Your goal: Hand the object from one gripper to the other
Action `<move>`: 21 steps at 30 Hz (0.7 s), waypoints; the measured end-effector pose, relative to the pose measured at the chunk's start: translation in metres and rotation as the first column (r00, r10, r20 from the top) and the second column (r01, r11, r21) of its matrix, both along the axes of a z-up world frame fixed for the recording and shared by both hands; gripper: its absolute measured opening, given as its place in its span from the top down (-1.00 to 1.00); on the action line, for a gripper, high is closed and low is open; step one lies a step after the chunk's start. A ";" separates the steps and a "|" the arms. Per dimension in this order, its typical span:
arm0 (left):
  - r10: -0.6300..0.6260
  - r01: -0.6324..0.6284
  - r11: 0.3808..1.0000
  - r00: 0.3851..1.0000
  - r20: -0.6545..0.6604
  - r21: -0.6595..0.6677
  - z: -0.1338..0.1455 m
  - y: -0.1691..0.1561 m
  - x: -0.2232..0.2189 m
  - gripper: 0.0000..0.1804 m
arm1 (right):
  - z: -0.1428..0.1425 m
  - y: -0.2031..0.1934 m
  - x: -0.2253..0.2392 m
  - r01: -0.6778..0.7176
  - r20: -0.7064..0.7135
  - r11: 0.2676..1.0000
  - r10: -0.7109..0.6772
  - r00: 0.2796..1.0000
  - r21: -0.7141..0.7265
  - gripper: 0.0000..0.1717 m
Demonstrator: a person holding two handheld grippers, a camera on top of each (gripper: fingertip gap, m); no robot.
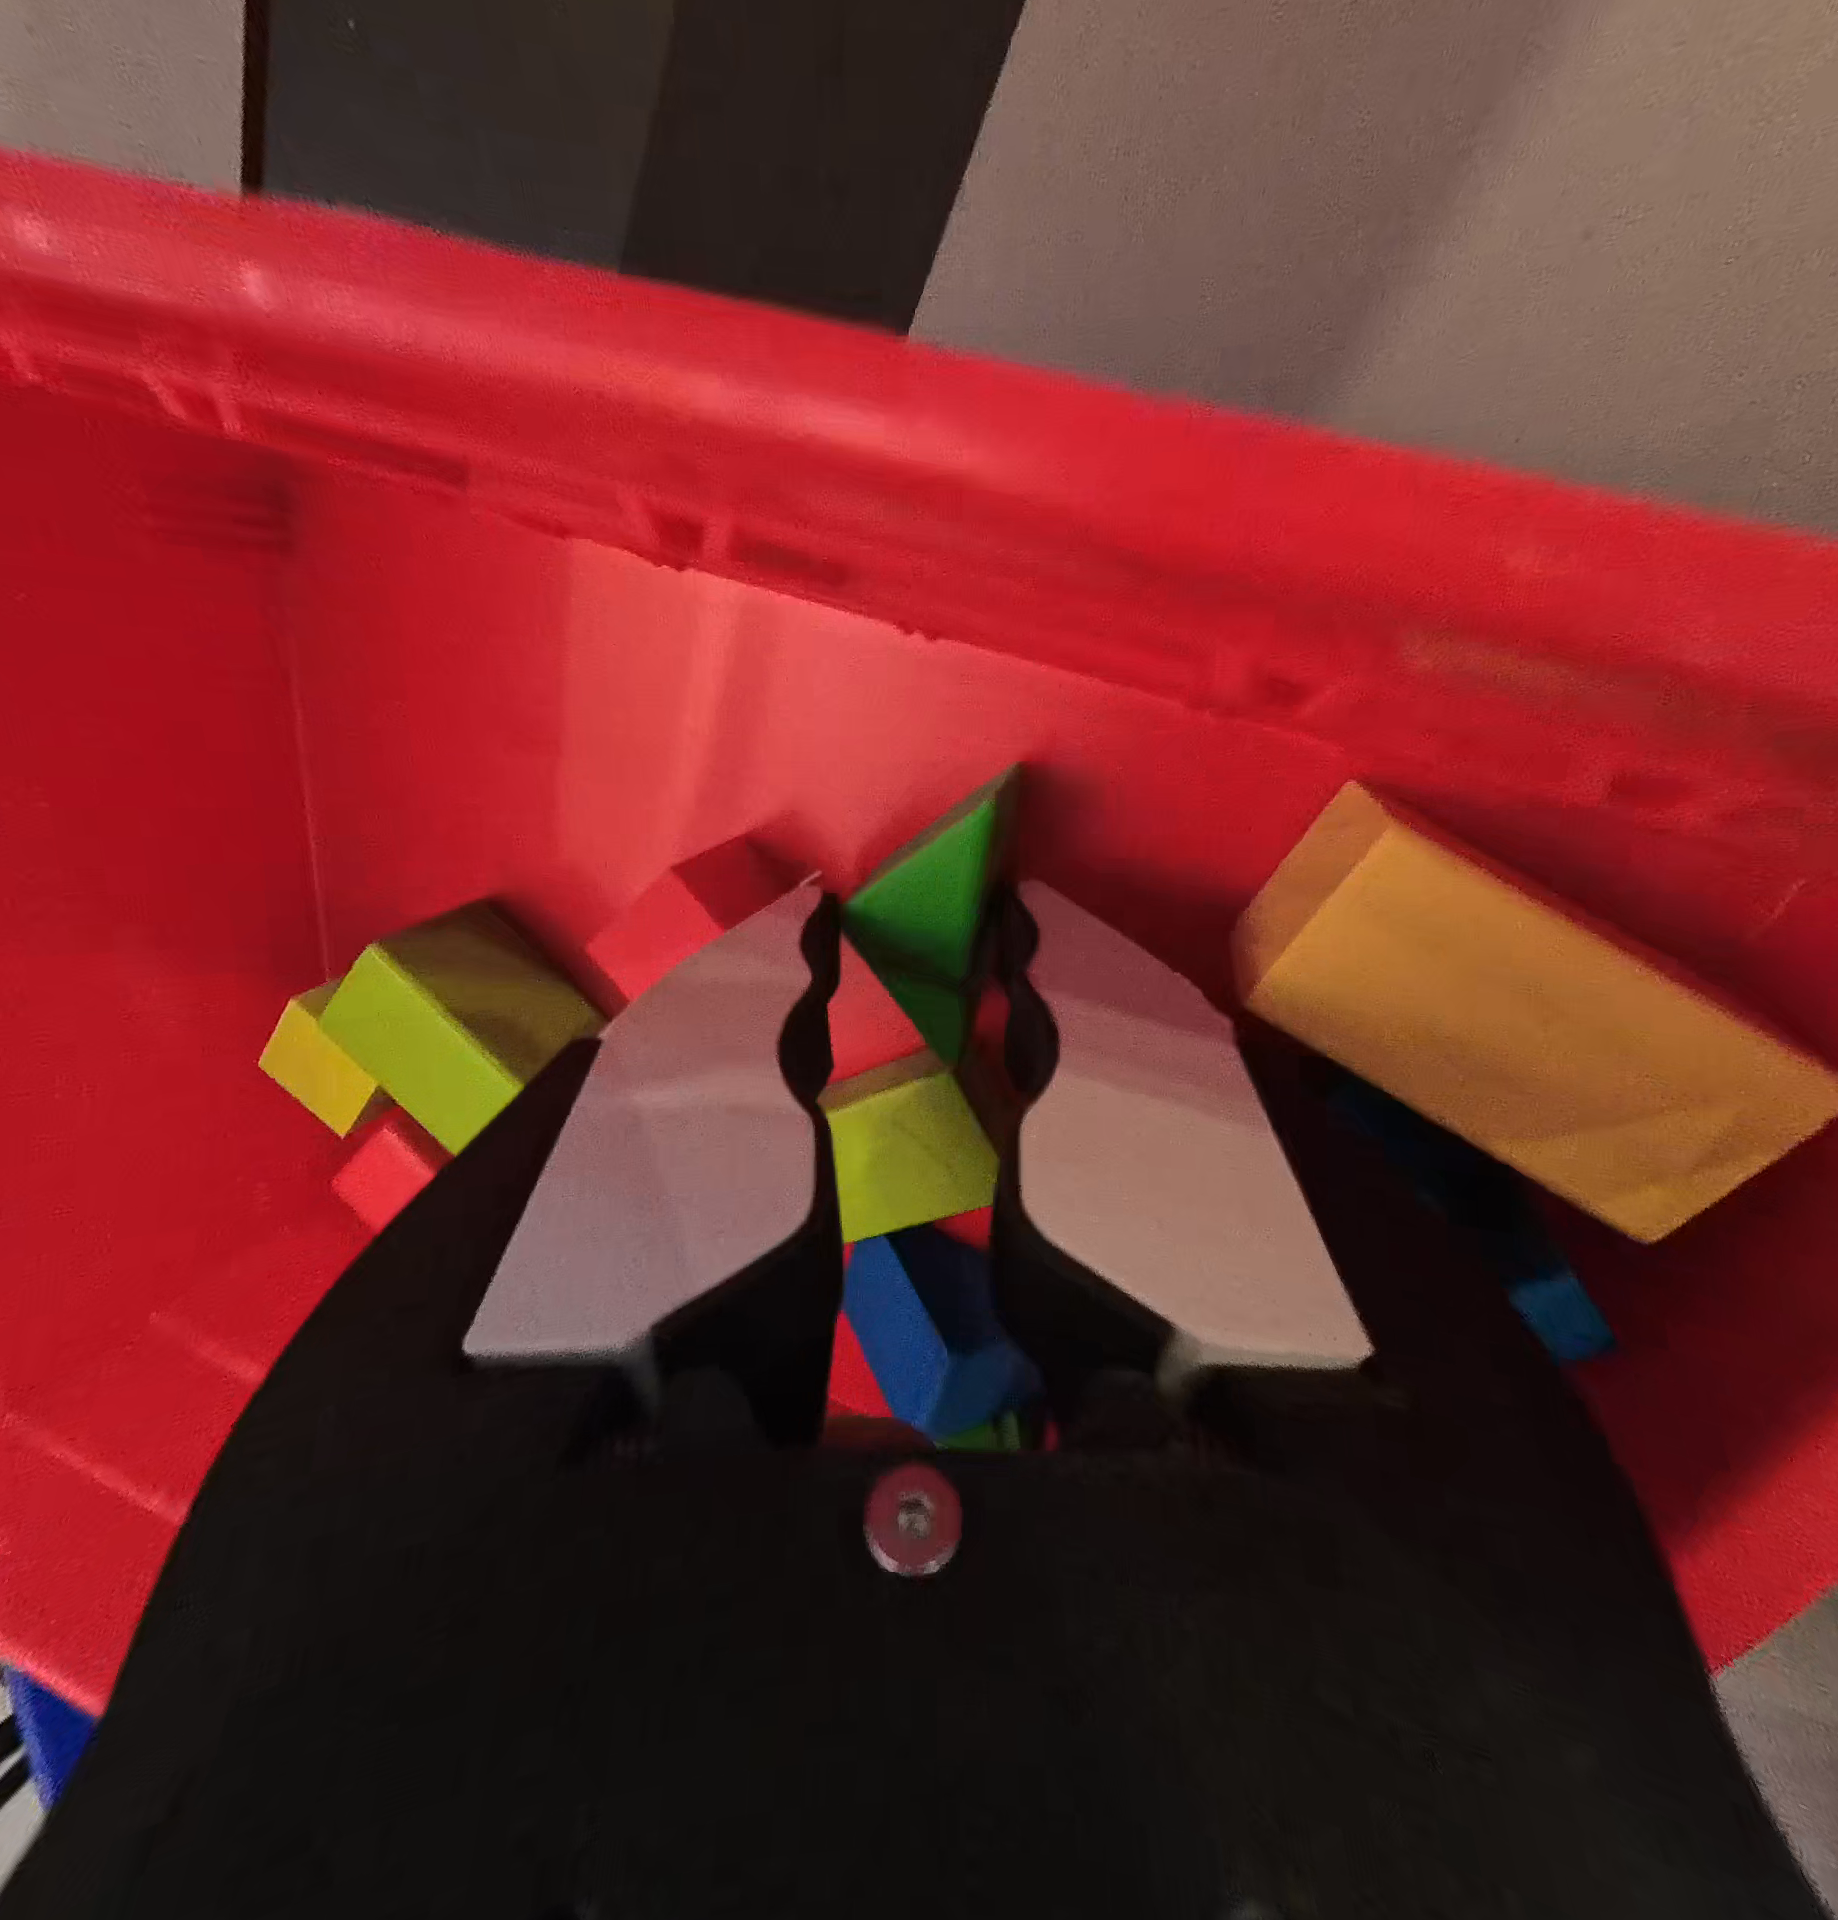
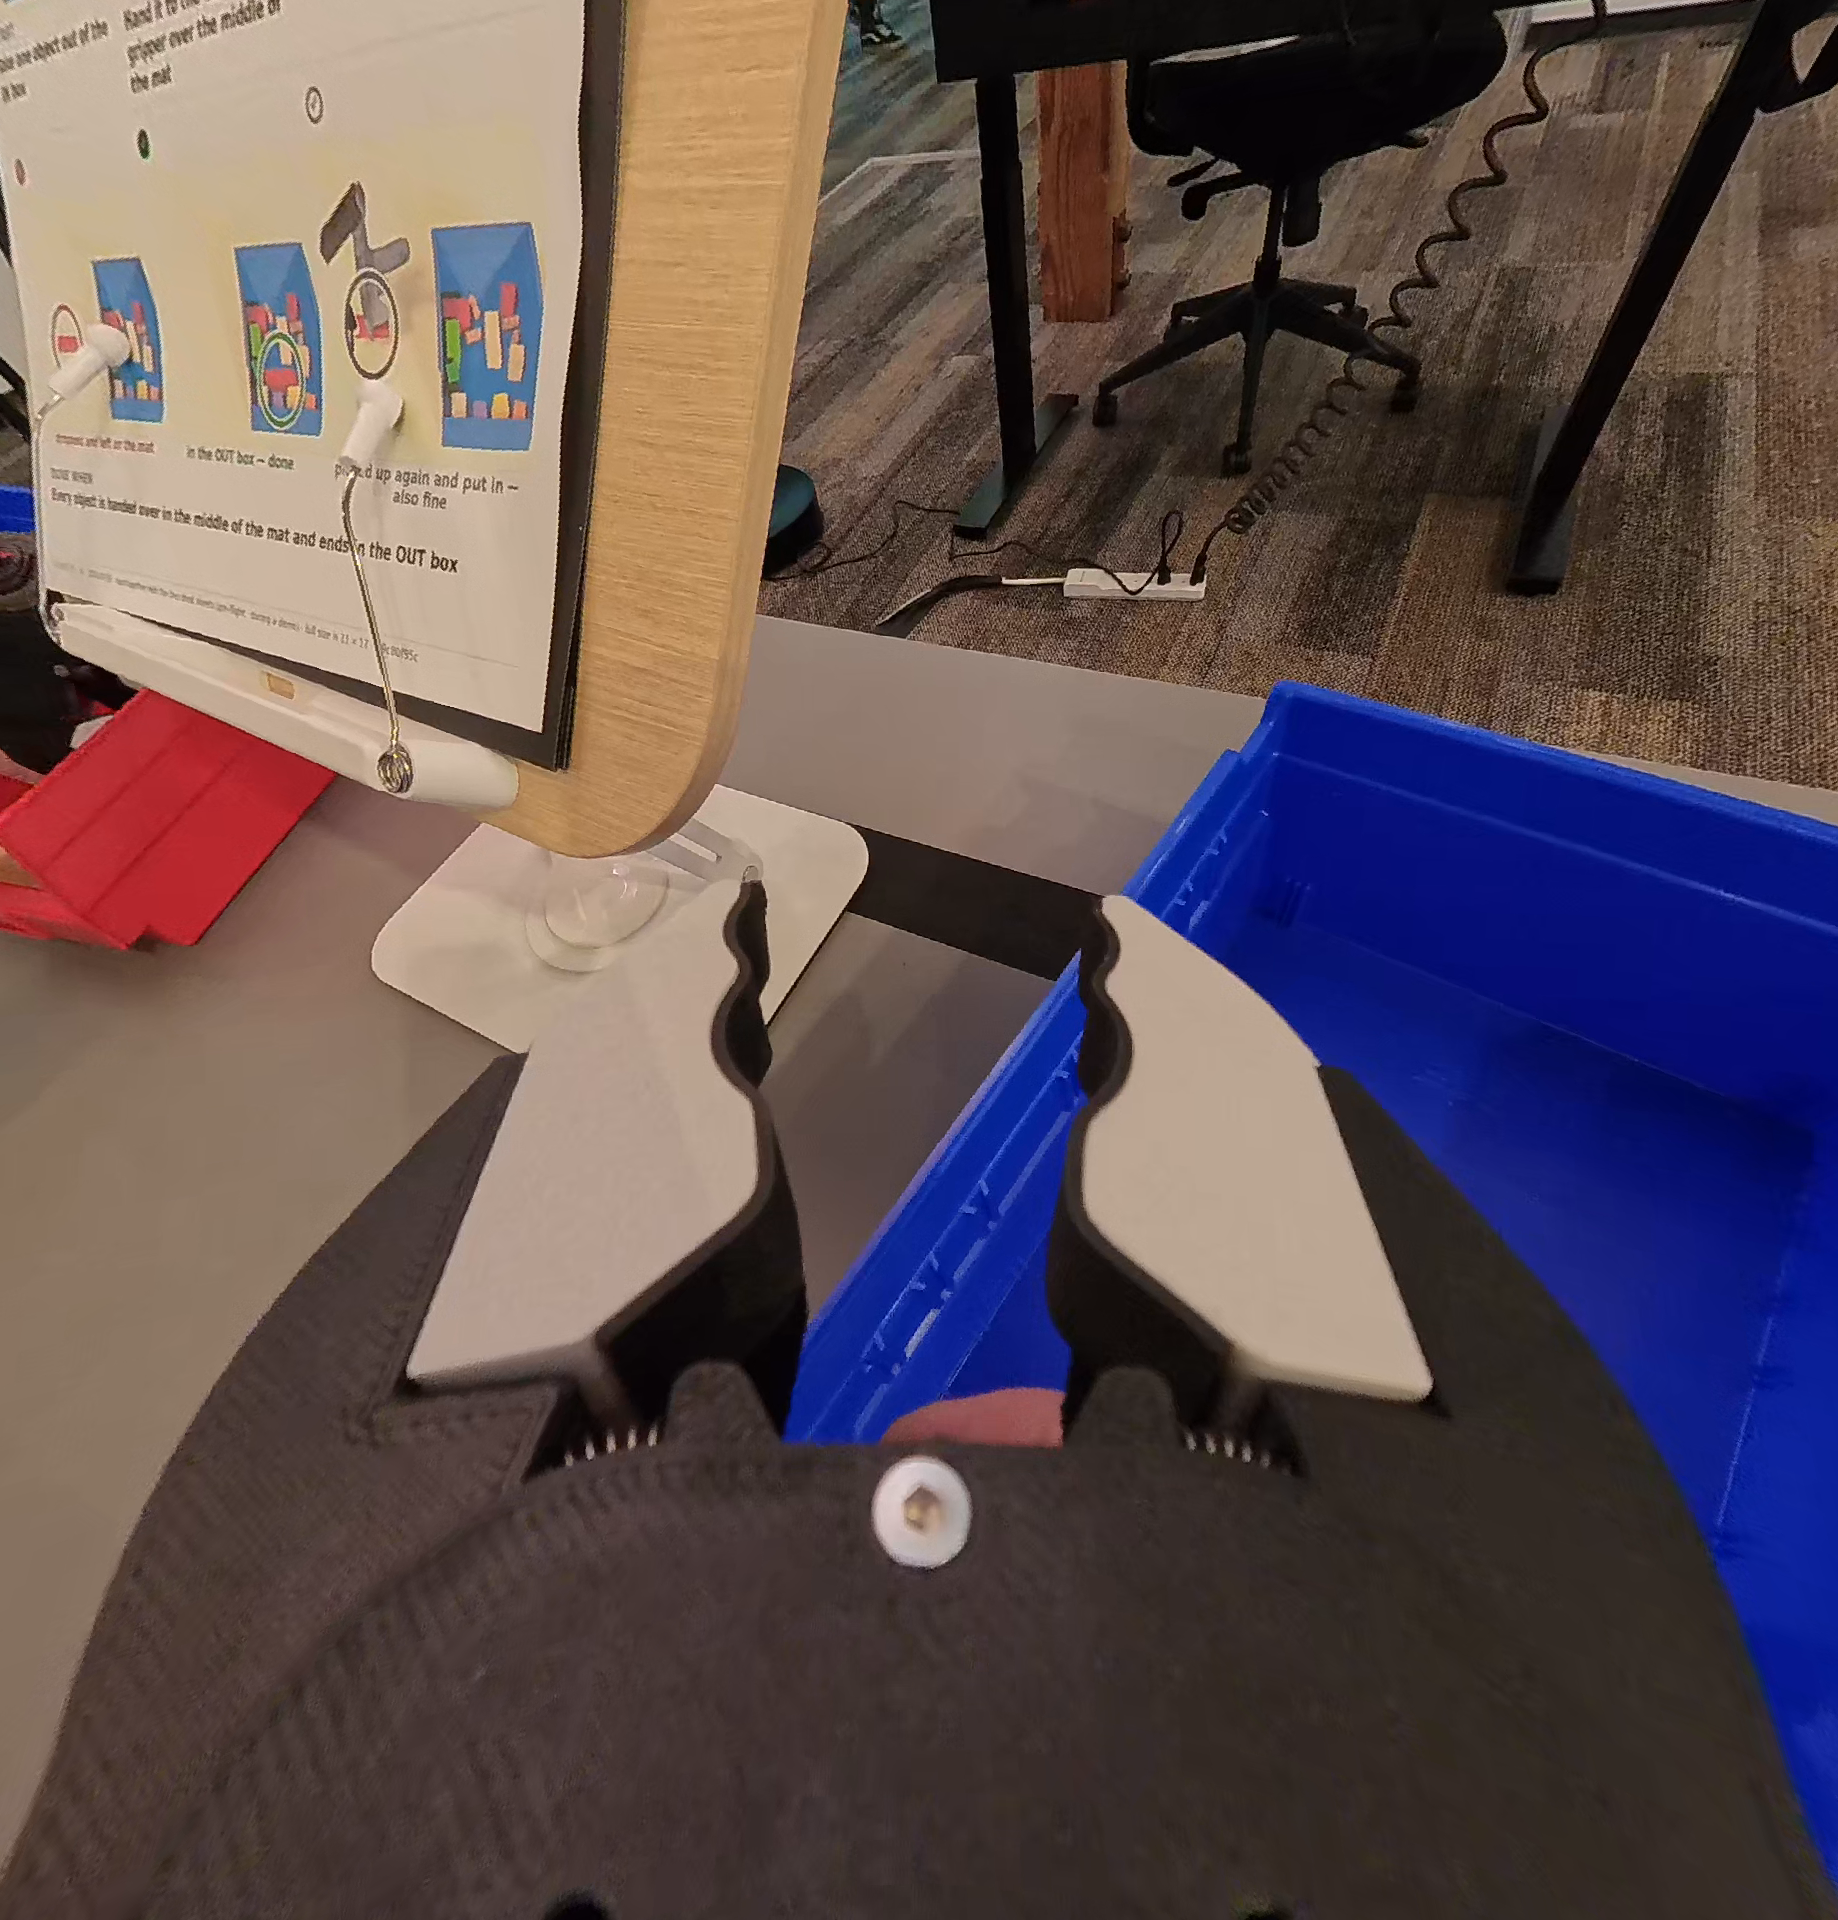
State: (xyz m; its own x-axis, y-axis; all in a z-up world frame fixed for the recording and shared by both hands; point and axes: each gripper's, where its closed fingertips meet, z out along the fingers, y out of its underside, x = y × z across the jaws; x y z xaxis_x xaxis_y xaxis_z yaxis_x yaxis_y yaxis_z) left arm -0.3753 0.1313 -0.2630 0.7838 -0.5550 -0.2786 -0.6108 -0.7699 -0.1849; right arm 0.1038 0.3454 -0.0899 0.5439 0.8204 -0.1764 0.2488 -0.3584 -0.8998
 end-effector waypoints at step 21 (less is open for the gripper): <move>-0.299 0.305 0.711 0.947 -0.119 0.634 0.207 0.004 0.106 0.72 | 0.102 -0.149 -0.099 -0.521 -0.274 0.845 0.533 0.801 0.119 0.30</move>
